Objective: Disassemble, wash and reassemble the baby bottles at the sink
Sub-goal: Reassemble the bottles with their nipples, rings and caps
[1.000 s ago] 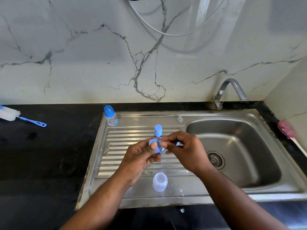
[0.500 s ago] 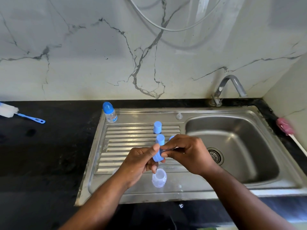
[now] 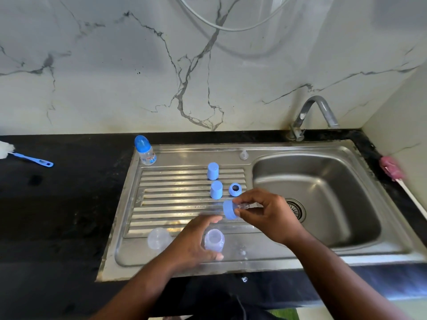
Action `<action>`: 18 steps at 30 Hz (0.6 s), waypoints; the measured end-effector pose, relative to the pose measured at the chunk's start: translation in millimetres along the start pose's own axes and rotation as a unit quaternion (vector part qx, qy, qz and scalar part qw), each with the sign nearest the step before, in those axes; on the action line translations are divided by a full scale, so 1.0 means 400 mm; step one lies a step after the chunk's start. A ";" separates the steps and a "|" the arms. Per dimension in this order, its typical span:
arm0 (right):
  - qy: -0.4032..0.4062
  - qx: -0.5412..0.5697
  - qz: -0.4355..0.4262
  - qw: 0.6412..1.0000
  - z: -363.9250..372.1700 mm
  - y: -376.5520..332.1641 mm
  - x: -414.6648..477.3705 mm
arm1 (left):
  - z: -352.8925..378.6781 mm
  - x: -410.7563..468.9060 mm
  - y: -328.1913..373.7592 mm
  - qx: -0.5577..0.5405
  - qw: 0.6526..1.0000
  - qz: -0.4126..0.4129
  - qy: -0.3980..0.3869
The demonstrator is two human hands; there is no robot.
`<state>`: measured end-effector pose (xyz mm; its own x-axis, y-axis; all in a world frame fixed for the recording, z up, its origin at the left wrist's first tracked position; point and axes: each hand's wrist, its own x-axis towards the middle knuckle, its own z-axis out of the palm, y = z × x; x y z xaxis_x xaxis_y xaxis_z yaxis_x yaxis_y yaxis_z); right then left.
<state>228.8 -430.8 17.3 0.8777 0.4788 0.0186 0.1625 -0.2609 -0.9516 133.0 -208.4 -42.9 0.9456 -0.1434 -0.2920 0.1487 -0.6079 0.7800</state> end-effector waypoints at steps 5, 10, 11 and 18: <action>0.000 -0.005 0.010 1.000 -0.012 0.009 -0.006 | 0.042 0.015 -0.031 0.053 0.998 -0.010 0.036; -0.017 -0.031 0.004 0.999 -0.023 0.009 -0.004 | 0.037 0.021 -0.008 -0.007 0.996 -0.001 0.090; -0.021 -0.034 0.003 0.999 -0.023 0.009 -0.004 | 0.033 0.022 0.000 -0.026 0.995 0.002 0.099; -0.032 -0.039 0.006 0.999 -0.018 0.001 0.009 | -0.010 0.018 0.029 -0.079 0.986 0.042 0.142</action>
<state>235.2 -435.3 19.2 0.8498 0.5270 -0.0144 0.1887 -0.3294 -0.9251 142.7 -213.4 -33.7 0.9960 0.0498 -0.0746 0.0893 -0.4700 0.8781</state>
